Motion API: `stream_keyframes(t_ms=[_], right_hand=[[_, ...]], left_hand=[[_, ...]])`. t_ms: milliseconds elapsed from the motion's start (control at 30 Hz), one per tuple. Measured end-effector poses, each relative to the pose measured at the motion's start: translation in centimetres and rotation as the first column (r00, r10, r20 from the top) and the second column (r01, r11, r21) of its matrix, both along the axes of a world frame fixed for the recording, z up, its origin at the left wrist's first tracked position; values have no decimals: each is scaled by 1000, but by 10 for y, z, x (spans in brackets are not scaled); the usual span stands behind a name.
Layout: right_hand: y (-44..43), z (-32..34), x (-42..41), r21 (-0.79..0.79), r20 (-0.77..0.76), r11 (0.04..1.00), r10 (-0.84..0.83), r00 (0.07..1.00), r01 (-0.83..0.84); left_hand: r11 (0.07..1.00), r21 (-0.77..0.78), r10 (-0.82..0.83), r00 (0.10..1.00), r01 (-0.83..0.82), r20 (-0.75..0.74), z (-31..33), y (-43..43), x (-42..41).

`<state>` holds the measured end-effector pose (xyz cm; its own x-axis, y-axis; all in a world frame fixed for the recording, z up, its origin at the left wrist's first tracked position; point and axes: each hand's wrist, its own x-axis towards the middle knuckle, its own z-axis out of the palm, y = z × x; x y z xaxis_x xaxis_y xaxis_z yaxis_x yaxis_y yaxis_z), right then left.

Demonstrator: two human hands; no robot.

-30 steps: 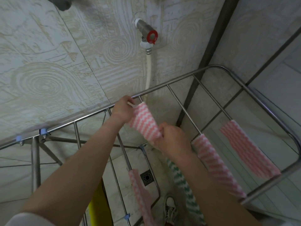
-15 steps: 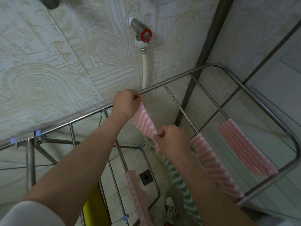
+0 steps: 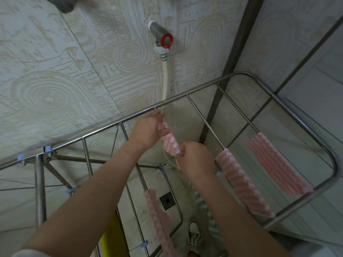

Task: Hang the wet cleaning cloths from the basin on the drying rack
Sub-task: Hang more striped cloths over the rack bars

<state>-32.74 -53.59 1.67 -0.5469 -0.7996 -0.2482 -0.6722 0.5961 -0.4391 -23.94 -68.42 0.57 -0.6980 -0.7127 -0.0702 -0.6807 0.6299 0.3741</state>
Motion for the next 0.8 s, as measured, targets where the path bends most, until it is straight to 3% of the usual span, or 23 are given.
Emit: stream_keyframes(t_ms=[267,567,800], right_hand=[[9,12,7,-41,-4,999,-4,1000,4],[63,50,26,-210,96,975,-52,994,72],[132,69,59,-320,124,924,-177,976,208]], left_hand=[[998,65,4,1000,-2,-27,1,7,6],[996,-14,-88,973,86,-212,35,57,50],[973,-15,-220,898,232,-382,61,123,75]])
